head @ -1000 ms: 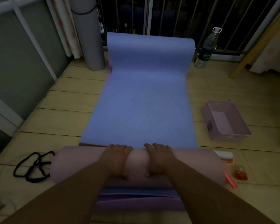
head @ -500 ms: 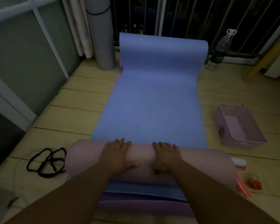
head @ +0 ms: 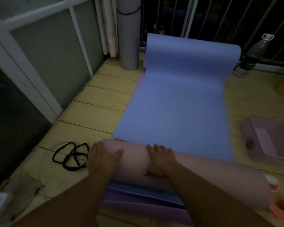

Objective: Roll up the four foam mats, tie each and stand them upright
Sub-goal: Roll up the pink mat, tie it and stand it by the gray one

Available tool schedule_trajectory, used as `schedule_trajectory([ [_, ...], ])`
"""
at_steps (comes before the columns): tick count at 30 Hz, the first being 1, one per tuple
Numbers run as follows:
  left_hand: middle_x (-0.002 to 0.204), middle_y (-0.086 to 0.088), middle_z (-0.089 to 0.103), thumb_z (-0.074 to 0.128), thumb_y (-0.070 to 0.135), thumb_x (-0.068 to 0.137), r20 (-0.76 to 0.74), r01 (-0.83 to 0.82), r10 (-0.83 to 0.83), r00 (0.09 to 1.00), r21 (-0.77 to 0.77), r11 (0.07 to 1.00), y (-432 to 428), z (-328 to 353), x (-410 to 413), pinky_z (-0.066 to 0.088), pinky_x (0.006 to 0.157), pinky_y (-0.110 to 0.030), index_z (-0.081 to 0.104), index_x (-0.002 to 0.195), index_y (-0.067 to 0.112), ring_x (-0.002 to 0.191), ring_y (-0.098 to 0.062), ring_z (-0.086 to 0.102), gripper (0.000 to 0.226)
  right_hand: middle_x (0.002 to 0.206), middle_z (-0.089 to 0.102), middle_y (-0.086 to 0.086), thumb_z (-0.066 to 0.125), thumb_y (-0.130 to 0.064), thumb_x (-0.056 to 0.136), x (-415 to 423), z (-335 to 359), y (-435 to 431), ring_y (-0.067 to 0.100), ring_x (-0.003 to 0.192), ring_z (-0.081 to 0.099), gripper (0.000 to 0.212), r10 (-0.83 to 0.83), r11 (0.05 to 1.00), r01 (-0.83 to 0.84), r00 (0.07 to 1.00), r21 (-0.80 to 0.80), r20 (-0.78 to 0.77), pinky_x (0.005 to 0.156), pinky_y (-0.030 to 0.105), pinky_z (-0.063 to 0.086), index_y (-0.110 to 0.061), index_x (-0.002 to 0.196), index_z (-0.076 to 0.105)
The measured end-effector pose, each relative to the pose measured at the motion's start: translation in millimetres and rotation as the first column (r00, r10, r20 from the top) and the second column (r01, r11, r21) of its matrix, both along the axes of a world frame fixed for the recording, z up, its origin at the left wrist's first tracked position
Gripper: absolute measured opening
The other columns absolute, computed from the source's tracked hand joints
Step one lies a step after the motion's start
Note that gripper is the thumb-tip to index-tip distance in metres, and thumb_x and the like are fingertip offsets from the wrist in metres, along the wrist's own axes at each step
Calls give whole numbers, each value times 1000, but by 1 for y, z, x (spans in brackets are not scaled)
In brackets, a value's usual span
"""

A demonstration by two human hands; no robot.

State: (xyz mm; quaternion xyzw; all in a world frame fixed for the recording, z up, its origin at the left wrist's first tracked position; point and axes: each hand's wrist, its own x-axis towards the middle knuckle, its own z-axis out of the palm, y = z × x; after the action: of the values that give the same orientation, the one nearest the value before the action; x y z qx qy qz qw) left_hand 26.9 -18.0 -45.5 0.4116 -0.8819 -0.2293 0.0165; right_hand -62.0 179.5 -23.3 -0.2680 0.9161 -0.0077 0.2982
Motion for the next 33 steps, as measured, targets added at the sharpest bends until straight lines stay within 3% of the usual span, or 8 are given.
schedule_trajectory([
  [5,147,-17,42,75,71,59,-44,-184,220,975,403,896,-28,-13,7,40,105,-48,24,150,9,130,-37,45,121,164,8,5,62,-72,77,4,1,-32,30,149,9,109,24,998,-23,1000,-55,15,120,53,5,-27,157,3],
  [11,132,-22,55,85,46,68,-23,-234,299,954,568,789,-43,-10,6,48,86,-37,47,133,-4,114,-37,57,91,162,14,6,65,-65,77,15,-4,-58,32,147,15,102,64,995,-65,998,-69,-22,118,54,11,-26,155,11],
  [15,123,-21,61,87,37,67,-91,-199,336,938,652,732,-44,5,-2,52,87,-43,54,127,-3,104,-35,61,79,163,13,4,64,-65,79,6,7,-56,30,148,17,103,59,997,-58,998,-55,6,119,53,13,-29,156,6],
  [20,118,-16,62,87,38,66,-234,-95,271,934,568,817,-28,50,-20,51,87,-38,54,121,5,102,-32,61,72,162,20,0,65,-70,75,-6,42,-49,26,146,25,105,-5,987,-1,999,-162,-41,116,50,23,-30,156,12],
  [25,114,-10,63,83,42,69,-400,126,57,915,416,900,-1,129,-56,50,88,-39,52,110,13,102,-29,61,59,160,27,-3,73,-67,69,-23,110,-26,24,143,32,109,-112,940,59,983,-335,-142,113,46,31,-30,155,18],
  [29,111,-8,61,79,41,73,-443,292,-130,887,321,901,27,190,-72,49,85,-39,46,101,17,101,-30,60,50,156,33,-1,78,-65,60,-26,154,10,25,139,37,114,-244,874,151,959,-462,-147,111,45,36,-31,153,22],
  [33,107,-6,62,80,36,73,-524,381,-203,827,259,887,59,240,-70,49,84,-39,50,100,19,99,-29,60,44,152,37,0,80,-64,55,-15,194,38,26,135,42,117,-326,803,184,932,-567,-158,107,45,40,-31,152,25],
])
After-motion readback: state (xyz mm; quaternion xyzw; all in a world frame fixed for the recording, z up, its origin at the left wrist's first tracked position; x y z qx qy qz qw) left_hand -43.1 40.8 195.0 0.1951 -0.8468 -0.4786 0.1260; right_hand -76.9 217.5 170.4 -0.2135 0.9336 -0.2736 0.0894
